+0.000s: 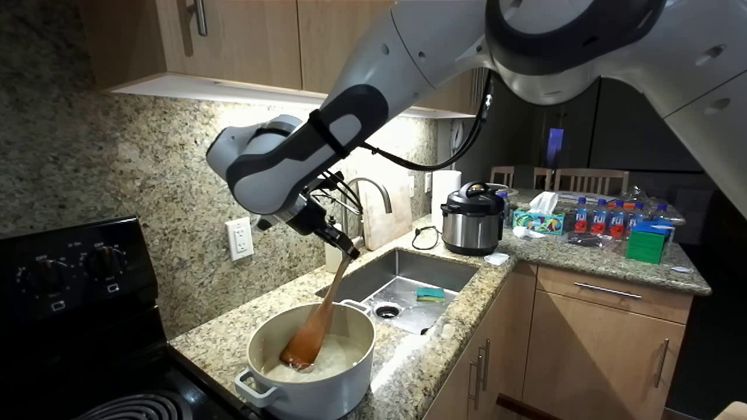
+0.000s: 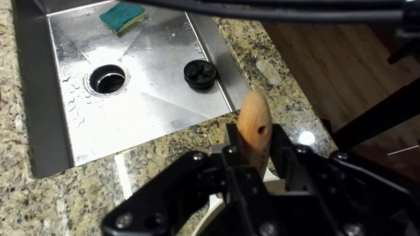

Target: Use the wooden spatula to stir the water in the pot.

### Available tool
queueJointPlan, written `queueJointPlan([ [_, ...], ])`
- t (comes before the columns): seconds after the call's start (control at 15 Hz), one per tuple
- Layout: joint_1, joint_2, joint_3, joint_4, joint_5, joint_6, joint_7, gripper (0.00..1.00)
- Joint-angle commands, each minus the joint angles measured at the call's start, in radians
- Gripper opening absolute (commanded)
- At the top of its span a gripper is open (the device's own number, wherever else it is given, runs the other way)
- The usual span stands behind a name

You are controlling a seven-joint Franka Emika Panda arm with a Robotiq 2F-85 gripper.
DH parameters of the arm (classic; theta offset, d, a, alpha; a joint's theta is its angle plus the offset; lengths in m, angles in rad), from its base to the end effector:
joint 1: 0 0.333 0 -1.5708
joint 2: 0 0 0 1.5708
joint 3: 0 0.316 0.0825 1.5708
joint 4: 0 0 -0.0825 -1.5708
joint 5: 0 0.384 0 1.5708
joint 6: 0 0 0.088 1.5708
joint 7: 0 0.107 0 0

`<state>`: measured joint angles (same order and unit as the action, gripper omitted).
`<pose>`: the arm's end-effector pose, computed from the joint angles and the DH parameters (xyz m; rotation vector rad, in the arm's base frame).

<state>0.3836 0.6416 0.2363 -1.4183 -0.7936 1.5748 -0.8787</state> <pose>0.6083 0.3042 0.3201 1.6590 1.8575 -0.6806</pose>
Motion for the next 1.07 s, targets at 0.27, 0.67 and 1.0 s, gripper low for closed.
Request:
queueJointPlan([
  [0.27,-0.011,-0.134,-0.017,-0.127,-0.011,-0.079,0.065,0.07],
  [0.67,0.006,-0.153,0.012,-0.162,-0.048,-0.175,-0.015,0.07],
  [1.0,0.02,-0.094,0.05,-0.142,-0.082,-0.147,-0.115,0.07],
])
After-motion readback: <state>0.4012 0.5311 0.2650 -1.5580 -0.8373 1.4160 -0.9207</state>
